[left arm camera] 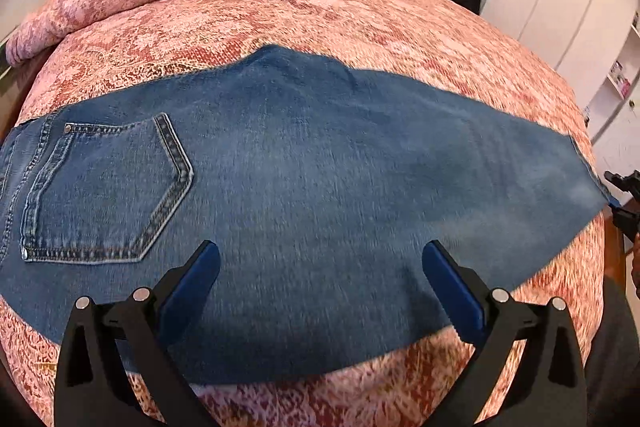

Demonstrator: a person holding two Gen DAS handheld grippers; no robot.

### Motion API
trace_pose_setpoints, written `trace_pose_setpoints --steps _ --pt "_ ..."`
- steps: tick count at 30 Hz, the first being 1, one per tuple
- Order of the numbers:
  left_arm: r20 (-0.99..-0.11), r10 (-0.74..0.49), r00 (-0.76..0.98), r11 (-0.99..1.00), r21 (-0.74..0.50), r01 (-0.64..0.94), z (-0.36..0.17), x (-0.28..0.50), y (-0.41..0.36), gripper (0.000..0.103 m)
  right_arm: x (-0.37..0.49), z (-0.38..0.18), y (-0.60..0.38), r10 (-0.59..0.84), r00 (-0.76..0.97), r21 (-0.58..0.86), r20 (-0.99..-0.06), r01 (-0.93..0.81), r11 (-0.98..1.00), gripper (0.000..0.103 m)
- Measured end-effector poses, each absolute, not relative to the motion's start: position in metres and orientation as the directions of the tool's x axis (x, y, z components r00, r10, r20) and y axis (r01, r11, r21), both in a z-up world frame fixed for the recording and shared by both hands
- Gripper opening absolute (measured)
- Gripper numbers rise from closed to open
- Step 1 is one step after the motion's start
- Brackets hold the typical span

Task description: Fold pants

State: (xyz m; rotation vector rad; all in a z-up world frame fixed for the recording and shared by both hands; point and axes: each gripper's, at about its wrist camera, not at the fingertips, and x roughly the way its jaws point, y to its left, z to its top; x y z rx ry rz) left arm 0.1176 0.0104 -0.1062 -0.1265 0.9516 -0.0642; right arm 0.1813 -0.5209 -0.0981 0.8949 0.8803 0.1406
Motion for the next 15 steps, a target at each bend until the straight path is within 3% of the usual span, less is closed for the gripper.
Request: trace_pose_setpoints --steps 9,15 --pt "-0.815 -0.093 0.572 0.994 -0.113 0.001 -0.113 0.120 0.009 0.101 0.170 -0.102 -0.506 0.471 0.645 0.711 -0.602 0.165 0.683 0.038" --pt "-0.812 -0.093 0.576 0.995 -0.103 0.014 -0.115 0.120 0.009 0.101 0.168 -0.102 -0.507 0.465 0.648 0.701 -0.603 0.153 0.696 0.023"
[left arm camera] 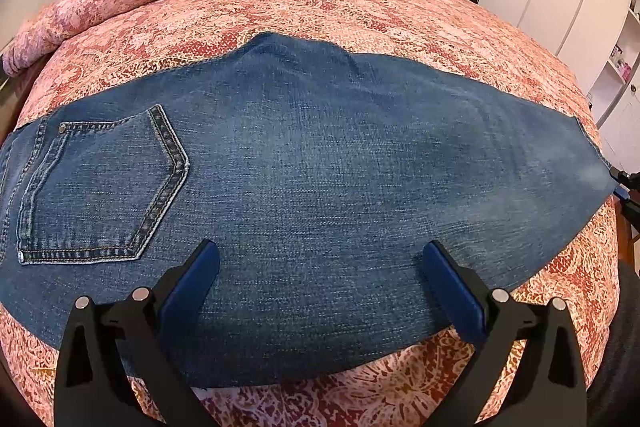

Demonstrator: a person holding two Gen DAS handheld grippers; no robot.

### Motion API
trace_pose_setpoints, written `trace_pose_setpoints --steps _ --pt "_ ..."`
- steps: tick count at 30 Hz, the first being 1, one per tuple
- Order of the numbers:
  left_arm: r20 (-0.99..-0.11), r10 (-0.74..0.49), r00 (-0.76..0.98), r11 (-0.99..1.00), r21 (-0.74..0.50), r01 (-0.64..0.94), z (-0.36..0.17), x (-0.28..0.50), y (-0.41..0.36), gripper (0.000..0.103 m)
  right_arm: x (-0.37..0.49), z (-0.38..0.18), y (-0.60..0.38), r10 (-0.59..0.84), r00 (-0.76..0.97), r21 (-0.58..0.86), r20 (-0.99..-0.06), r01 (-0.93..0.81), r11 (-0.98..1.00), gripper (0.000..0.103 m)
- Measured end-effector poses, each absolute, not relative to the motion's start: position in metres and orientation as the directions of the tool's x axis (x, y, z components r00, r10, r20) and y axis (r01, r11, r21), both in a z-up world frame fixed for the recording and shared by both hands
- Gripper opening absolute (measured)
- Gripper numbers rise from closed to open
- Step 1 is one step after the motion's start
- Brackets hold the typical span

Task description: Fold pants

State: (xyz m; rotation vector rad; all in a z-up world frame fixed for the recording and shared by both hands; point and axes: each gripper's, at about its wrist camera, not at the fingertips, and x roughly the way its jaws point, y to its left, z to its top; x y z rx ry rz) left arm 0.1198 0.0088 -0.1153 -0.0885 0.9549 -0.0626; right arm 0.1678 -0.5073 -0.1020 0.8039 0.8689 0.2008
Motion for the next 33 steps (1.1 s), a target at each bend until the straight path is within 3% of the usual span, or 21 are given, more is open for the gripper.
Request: trace_pose_setpoints --steps 10,20,26,30,33 --pt "-0.796 -0.126 0.592 0.990 -0.141 0.022 -0.116 0.119 0.014 0.101 0.166 -0.035 -0.468 0.346 0.695 0.565 -0.630 0.105 0.818 0.018" --pt "-0.752 -0.208 0.626 0.969 -0.246 0.026 -0.114 0.114 0.027 0.101 0.183 0.024 -0.333 0.478 0.649 0.482 -0.591 -0.191 0.855 0.018" --pt "-0.731 -0.226 0.644 0.956 -0.293 0.003 -0.103 0.107 0.045 0.101 0.186 -0.013 -0.206 0.572 0.481 0.451 -0.664 -0.352 0.820 0.018" --pt "-0.721 -0.174 0.671 0.958 -0.281 -0.054 -0.092 0.102 0.070 0.101 0.182 -0.082 -0.143 0.501 0.359 0.355 -0.788 -0.400 0.845 0.018" --pt "-0.737 -0.163 0.656 0.947 -0.304 -0.105 -0.107 0.101 0.095 0.101 0.178 -0.099 -0.141 0.493 0.371 0.366 -0.787 -0.363 0.857 0.018"
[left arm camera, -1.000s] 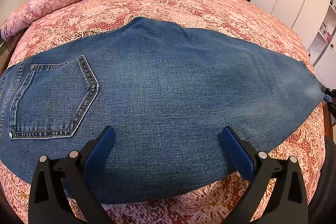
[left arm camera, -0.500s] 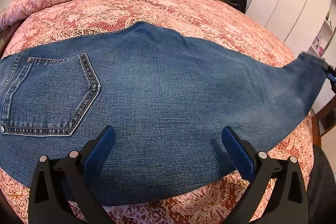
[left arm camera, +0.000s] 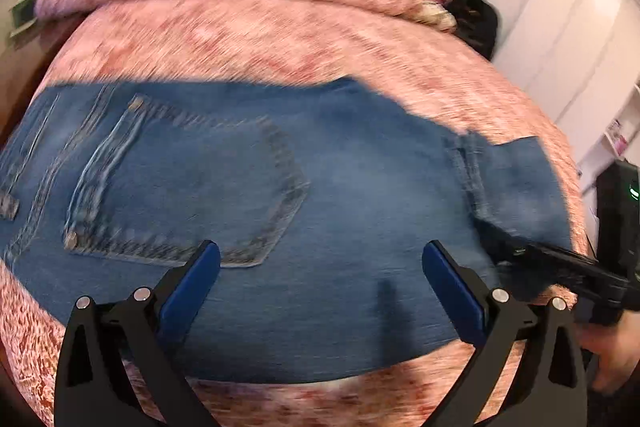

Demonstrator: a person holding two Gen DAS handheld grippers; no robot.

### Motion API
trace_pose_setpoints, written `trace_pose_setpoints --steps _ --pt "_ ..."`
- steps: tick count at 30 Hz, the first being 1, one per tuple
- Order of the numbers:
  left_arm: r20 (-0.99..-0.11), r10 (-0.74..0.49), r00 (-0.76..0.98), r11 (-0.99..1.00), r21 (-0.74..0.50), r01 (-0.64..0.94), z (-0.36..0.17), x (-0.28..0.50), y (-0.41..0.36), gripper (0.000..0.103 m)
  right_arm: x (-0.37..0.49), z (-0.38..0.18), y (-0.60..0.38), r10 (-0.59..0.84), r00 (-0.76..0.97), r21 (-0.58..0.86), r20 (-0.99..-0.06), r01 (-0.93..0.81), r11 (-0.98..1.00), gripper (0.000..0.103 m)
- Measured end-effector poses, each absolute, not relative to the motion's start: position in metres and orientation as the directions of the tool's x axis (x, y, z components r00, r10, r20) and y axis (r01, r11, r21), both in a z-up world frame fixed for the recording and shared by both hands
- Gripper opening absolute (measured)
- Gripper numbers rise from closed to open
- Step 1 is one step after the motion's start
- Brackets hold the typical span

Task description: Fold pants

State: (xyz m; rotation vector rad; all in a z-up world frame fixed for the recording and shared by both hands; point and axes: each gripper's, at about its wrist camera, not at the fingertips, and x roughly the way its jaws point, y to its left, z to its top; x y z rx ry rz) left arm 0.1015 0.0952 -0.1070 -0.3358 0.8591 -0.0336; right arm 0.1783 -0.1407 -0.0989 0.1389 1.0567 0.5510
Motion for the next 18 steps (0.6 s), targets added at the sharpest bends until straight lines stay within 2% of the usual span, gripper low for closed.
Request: trace_pose_setpoints --steps 2,6,8,9,14,18 --pt "-0.714 -0.169 0.679 0.945 -0.314 -0.095 -0.110 0.099 0.096 0.101 0.176 -0.090 -0.139 0.473 0.376 0.333 -0.797 -0.379 0.863 0.018" --pt "-0.740 -0.112 0.664 0.967 -0.235 -0.100 -0.114 0.104 0.086 0.101 0.155 -0.059 -0.122 0.499 0.399 0.301 -0.769 -0.462 0.834 0.018" --pt "-0.737 -0.116 0.666 0.965 -0.242 -0.099 -0.114 0.104 0.087 0.101 0.149 -0.075 -0.104 0.477 0.296 0.290 -0.828 -0.501 0.815 0.028" --pt "-0.735 -0.119 0.667 0.964 -0.246 -0.099 -0.113 0.103 0.088 0.101 0.146 -0.085 -0.101 0.472 0.256 0.299 -0.844 -0.505 0.810 0.039" --pt "-0.735 -0.118 0.668 0.965 -0.242 -0.097 -0.112 0.100 0.088 0.101 0.150 -0.061 -0.141 0.596 0.353 0.480 -0.721 -0.364 0.798 0.039" --pt "-0.742 -0.100 0.663 0.971 -0.219 -0.099 -0.113 0.100 0.084 0.101 0.159 -0.060 -0.122 0.516 0.351 0.359 -0.782 -0.424 0.832 0.039"
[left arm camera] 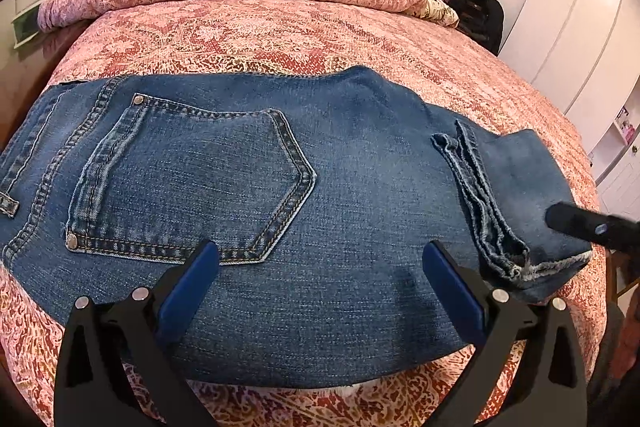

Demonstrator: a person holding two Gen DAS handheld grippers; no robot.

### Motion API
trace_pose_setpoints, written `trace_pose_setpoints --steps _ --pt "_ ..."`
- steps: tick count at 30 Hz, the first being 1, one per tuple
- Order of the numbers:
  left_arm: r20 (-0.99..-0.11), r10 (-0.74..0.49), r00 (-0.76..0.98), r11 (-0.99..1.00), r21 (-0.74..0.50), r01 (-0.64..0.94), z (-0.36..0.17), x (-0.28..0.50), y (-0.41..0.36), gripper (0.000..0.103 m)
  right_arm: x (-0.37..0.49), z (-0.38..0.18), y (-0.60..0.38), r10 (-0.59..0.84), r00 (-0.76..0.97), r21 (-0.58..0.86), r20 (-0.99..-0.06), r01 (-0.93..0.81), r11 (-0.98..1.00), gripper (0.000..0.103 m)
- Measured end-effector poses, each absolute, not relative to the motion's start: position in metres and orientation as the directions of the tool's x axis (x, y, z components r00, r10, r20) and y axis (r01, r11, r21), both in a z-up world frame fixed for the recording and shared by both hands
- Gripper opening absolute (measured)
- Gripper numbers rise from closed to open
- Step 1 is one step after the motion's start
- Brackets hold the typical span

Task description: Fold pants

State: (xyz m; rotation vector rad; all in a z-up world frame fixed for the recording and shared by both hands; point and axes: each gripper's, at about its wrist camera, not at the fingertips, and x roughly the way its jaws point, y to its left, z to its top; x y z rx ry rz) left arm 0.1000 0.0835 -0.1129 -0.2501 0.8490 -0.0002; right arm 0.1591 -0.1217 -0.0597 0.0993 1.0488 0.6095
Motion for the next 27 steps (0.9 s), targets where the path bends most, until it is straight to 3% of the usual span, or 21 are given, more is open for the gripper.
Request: trace_pose_setpoints --steps 5,6,7,8,10,14,18,21,27 --pt "-0.736 -0.112 0.668 0.967 -0.235 -0.096 -0.113 0.099 0.086 0.101 0.155 -0.085 -0.089 0.392 0.342 0.178 -0.854 -0.516 0.838 0.038" --pt "-0.736 -0.112 0.668 0.967 -0.234 -0.097 -0.113 0.099 0.086 0.101 0.152 -0.086 -0.088 0.371 0.360 0.139 -0.856 -0.531 0.836 0.033" --pt "-0.737 -0.110 0.667 0.968 -0.232 -0.097 -0.113 0.099 0.086 0.101 0.150 -0.086 -0.090 0.369 0.366 0.129 -0.854 -0.538 0.833 0.021" --pt "-0.737 -0.109 0.667 0.968 -0.231 -0.097 -0.113 0.099 0.086 0.101 0.151 -0.085 -0.093 0.402 0.348 0.170 -0.847 -0.539 0.825 0.015" --pt "-0.738 -0.106 0.666 0.969 -0.227 -0.097 -0.114 0.100 0.086 0.101 0.156 -0.084 -0.102 0.431 0.326 0.222 -0.842 -0.519 0.826 0.008" --pt "-0.738 -0.106 0.666 0.969 -0.226 -0.097 -0.113 0.100 0.086 0.101 0.165 -0.069 -0.129 0.593 0.282 0.465 -0.754 -0.409 0.785 0.007" --pt "-0.741 -0.099 0.664 0.971 -0.219 -0.099 -0.114 0.100 0.085 0.101 0.146 -0.050 -0.105 0.586 0.287 0.393 -0.758 -0.516 0.761 0.007" --pt "-0.740 -0.101 0.665 0.971 -0.220 -0.097 -0.114 0.100 0.085 0.101 0.145 -0.085 -0.087 0.495 0.250 0.300 -0.832 -0.549 0.780 0.008" --pt "-0.738 -0.106 0.666 0.970 -0.225 -0.095 -0.114 0.100 0.085 0.101 0.149 -0.068 -0.112 0.558 0.259 0.388 -0.789 -0.494 0.778 0.017"
